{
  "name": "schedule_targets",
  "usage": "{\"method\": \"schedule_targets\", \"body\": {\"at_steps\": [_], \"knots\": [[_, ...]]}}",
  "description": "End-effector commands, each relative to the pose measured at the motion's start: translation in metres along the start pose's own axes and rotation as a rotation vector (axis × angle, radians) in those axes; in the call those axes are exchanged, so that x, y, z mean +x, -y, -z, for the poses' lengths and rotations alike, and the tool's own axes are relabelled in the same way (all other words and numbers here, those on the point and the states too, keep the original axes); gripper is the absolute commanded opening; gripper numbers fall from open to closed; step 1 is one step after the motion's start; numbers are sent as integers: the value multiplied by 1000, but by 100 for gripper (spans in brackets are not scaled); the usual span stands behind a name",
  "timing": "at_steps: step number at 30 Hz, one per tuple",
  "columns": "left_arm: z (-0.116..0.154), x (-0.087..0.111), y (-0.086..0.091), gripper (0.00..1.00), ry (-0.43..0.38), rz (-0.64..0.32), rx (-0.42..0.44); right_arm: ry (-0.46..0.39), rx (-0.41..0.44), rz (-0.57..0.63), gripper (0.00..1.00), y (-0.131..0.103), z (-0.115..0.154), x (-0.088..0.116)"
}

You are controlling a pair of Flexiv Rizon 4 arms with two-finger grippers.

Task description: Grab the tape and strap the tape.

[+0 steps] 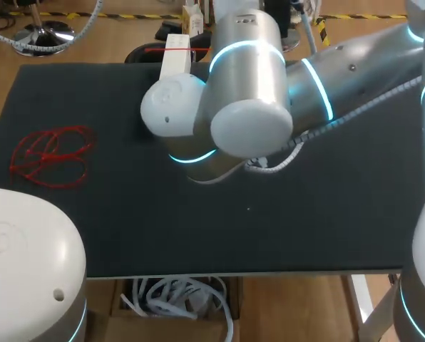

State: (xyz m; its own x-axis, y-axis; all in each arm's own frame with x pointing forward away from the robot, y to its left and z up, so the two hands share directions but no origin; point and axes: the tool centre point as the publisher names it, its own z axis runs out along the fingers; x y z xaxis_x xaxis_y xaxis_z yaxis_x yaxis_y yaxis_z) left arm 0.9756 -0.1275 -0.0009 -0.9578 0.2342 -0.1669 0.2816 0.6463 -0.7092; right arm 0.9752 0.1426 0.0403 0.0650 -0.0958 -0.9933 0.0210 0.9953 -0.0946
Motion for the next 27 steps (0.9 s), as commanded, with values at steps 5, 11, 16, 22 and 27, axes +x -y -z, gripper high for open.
{"method": "schedule_targets", "body": {"at_steps": [5, 11, 16, 22, 27], "knots": [[1, 0, 0, 0, -2, 1, -3, -7, -3, 19, 0, -21, 3, -1], [1, 0, 0, 0, -2, 1, -3, -1, -16, 35, 0, -32, 5, -1], [1, 0, 0, 0, -2, 1, -3, 8, -33, 48, 0, -40, 3, -1], [1, 0, 0, 0, -2, 1, -3, 8, -56, 63, 0, -49, 3, 1], [1, 0, 0, 0, -2, 1, -3, 4, -57, 79, 0, -54, 2, 5]]}}
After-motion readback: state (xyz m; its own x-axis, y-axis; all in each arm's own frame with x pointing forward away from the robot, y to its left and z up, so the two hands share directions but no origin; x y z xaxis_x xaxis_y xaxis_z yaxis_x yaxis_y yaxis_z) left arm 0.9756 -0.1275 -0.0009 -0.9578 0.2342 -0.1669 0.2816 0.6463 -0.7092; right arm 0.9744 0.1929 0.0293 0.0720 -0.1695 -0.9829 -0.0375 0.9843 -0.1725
